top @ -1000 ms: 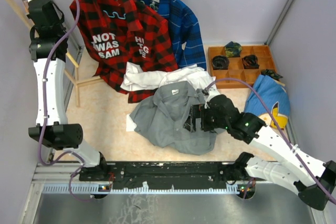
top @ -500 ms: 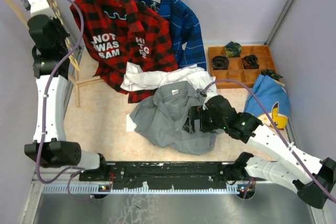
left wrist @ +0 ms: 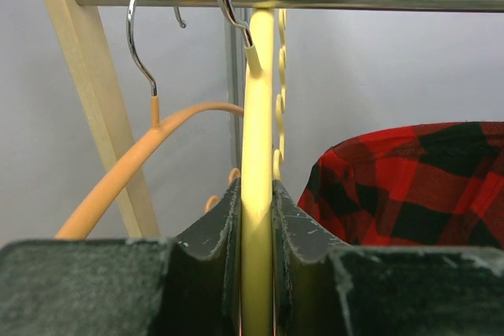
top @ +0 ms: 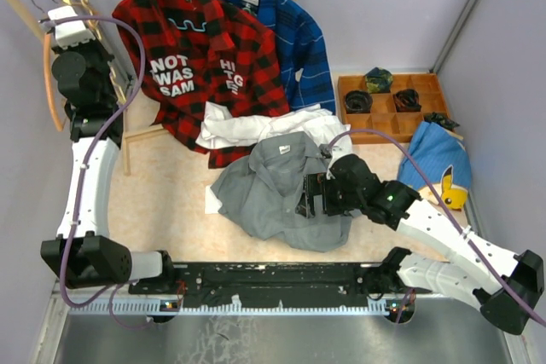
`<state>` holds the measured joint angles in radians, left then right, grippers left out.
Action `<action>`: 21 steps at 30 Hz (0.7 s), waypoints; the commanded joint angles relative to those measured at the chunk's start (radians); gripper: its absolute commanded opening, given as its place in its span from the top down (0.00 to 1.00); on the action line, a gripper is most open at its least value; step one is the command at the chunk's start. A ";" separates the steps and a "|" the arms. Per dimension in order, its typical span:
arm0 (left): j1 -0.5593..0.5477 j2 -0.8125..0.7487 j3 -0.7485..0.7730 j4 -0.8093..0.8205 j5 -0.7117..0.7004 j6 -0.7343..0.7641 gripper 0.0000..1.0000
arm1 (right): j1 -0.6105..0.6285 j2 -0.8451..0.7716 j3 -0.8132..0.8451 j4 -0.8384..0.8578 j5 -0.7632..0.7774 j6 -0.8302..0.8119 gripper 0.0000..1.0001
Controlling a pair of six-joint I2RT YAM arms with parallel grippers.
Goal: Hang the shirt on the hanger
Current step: Pick up the hanger from the clothesline.
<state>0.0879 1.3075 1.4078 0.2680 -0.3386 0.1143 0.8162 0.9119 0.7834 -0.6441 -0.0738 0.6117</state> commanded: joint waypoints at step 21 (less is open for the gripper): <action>0.002 -0.366 -0.192 -0.231 0.275 -0.293 1.00 | 0.005 -0.066 0.001 0.023 0.068 -0.003 0.01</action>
<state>0.0875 1.0004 1.2182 0.0917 -0.1162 -0.0822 0.8162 0.8742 0.7788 -0.6476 -0.0357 0.6132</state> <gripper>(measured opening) 0.210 0.990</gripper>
